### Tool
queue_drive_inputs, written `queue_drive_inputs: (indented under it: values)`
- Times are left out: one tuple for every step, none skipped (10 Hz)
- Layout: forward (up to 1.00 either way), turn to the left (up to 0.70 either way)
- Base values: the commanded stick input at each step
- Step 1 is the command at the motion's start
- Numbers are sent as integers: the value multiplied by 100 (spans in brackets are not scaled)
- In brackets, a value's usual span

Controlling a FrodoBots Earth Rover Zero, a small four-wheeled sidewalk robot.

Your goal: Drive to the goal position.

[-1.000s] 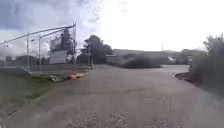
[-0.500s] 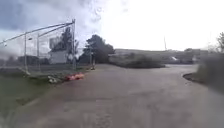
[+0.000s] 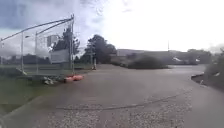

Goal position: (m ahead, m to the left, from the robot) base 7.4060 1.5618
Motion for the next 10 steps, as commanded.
queue_drive_inputs:
  values:
    - [70,0]
    - [70,0]
    - [70,0]
    - [70,0]
    - [70,0]
    - [70,0]
    - [70,0]
    - [70,0]
    - [70,0]
    - [70,0]
